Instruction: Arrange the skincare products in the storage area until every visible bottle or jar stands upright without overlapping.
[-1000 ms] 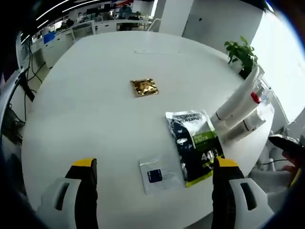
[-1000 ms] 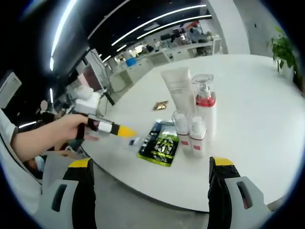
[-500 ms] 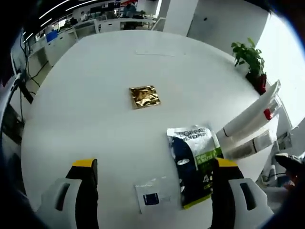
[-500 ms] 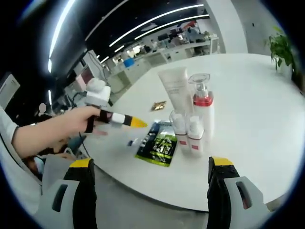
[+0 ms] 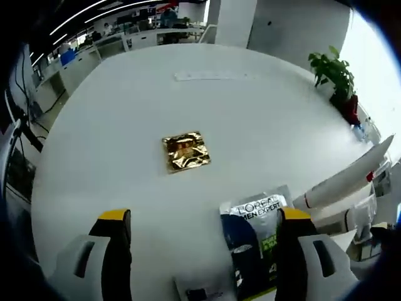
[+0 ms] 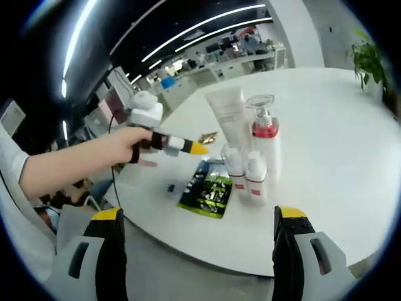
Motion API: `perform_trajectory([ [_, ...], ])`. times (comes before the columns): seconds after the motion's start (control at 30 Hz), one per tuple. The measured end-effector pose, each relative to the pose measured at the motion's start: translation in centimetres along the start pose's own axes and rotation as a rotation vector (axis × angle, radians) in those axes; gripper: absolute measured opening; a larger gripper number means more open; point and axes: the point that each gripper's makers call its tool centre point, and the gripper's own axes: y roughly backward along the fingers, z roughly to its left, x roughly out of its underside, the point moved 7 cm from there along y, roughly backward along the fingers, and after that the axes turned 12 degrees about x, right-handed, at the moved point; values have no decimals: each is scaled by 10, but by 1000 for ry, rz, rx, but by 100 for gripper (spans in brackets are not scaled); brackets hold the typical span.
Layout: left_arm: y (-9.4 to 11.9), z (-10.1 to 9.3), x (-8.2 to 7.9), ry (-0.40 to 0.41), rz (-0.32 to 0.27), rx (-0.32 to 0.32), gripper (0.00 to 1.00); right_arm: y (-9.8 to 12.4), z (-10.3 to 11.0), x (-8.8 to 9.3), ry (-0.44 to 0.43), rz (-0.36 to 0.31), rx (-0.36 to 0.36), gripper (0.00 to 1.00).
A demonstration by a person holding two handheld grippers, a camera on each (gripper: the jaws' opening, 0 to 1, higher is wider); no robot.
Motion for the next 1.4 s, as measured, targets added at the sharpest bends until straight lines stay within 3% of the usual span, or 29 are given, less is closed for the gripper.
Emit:
perform_trajectory([
  [0.27,-13,3,-7,19,-2,-10,86,0,0,0,-11,9,-3,98],
  [0.6,-28,18,-24,-7,-9,-68,79,-4,-1,2,-27,22,-7,98],
  [0.83,-30,19,-31,39,-41,-85,74,-14,-4,4,-17,26,0,97],
  [0.87,-30,19,-32,45,-49,-87,73,-14,-5,9,-28,81,-1,97],
  [1.0,-34,14,-38,55,-75,-86,70,-11,-4,2,-16,21,-4,99],
  [1.4,-48,14,-44,4,-68,-154,62,-14,-5,4,-32,46,-2,99],
])
